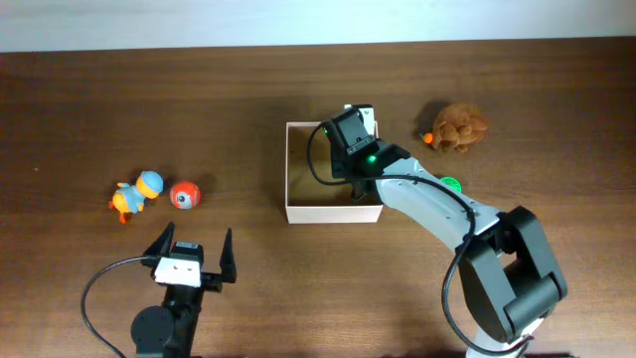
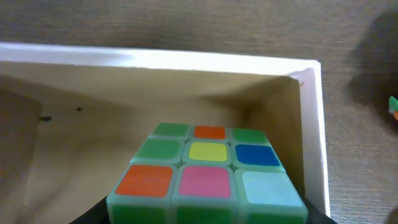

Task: Pack container
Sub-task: 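Lift the cube and carry it left into the box, then lower the cube to the box floor and open the right gripper, then raise the right gripper out of the box toward the brown plush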

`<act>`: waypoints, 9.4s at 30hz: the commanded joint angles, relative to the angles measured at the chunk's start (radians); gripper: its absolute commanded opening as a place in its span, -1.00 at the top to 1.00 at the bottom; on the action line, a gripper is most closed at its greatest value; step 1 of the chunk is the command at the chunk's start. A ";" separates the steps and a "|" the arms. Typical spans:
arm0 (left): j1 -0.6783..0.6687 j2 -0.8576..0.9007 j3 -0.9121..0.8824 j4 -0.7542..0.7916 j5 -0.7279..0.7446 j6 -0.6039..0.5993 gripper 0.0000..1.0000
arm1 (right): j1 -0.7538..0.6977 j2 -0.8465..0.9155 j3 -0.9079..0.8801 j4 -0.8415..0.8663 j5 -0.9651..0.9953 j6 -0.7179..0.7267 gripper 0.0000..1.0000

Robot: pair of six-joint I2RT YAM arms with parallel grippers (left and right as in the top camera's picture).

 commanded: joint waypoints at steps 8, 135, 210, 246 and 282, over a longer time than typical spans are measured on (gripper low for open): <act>0.006 -0.009 -0.002 -0.006 0.000 0.019 -0.99 | 0.003 0.002 0.019 0.021 0.023 0.011 -0.47; 0.006 -0.009 -0.002 -0.006 0.000 0.019 -0.99 | -0.034 0.097 0.146 -0.288 -0.074 -0.124 0.46; 0.006 -0.009 -0.002 -0.006 0.000 0.019 -0.98 | 0.015 0.100 0.146 -0.157 -0.021 -0.313 0.44; 0.006 -0.009 -0.002 -0.006 0.000 0.019 -0.99 | 0.015 0.100 0.146 -0.109 -0.130 -0.383 0.29; 0.006 -0.009 -0.002 -0.006 0.000 0.019 -0.99 | 0.096 0.077 0.441 -0.421 -0.169 -0.381 -0.34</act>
